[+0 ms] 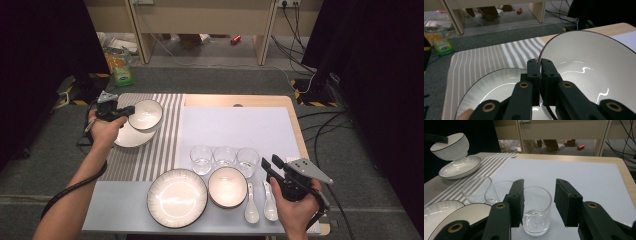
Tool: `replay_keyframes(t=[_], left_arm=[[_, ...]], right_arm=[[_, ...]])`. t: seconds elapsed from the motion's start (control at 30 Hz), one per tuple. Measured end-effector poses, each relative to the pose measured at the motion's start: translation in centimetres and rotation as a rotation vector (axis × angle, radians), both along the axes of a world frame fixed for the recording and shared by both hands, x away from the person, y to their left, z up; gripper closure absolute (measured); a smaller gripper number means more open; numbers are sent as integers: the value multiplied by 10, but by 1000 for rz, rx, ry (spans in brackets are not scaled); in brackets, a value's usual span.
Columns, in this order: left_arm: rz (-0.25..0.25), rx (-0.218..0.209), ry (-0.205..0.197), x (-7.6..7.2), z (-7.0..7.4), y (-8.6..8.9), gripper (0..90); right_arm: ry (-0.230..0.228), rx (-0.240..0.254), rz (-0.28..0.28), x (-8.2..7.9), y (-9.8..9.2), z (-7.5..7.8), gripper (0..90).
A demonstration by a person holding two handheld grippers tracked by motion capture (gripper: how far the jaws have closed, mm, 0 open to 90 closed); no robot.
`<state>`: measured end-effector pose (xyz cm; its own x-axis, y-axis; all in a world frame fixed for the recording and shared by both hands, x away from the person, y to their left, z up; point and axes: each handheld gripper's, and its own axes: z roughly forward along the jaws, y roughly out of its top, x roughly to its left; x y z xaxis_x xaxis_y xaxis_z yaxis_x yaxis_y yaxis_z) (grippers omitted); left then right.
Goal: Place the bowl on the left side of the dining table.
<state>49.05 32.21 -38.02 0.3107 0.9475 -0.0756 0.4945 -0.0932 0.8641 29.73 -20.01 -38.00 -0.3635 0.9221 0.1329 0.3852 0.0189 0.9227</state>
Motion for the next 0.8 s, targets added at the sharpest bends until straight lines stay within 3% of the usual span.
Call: replay_keyframes(t=[0.47,0.57,0.7,0.8], left_arm=[[111,-17,71,24,-24,27,856],[136,10,88,29,-31,30,857],[166,3,116,36,-41,36,858],[178,33,135,39,-48,37,858]], right_arm=[[-1,-6,-1,1,-1,-1,598],[2,0,-1,1,-1,-2,598],[2,-4,0,3,-1,-3,598],[10,-6,-2,3,-1,-4,598]])
